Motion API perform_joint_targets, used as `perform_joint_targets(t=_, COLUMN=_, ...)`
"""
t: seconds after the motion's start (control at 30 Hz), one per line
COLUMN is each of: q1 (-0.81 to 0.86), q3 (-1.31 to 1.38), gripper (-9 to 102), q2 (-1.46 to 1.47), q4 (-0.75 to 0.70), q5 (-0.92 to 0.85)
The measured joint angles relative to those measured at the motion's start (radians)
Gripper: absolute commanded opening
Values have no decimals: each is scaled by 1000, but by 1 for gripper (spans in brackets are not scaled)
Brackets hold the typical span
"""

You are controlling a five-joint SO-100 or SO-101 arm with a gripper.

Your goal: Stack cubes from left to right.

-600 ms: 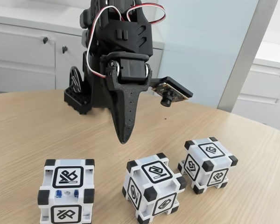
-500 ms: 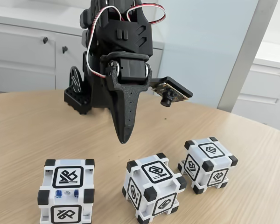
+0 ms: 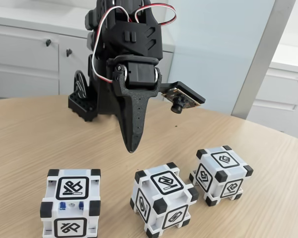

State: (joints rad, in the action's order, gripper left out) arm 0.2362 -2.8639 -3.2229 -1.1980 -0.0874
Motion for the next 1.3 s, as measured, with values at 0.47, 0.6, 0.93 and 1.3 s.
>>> perform_joint_targets(t=0.47, q1=0, q3=0, gripper=0, q2=0, q4=0, q5=-55)
perform_joint_targets(t=0.6, q1=-3, q3=18, gripper=0, q2=0, q4=-3, q5=-2)
perform_joint_targets(t=0.93, q1=-6, q3=330, gripper=0, q2=107, q4=-41, q5=101)
perform_joint_targets(t=1.3, q1=-6, q3=885, gripper=0, q2=830, q4=-46, q5=201)
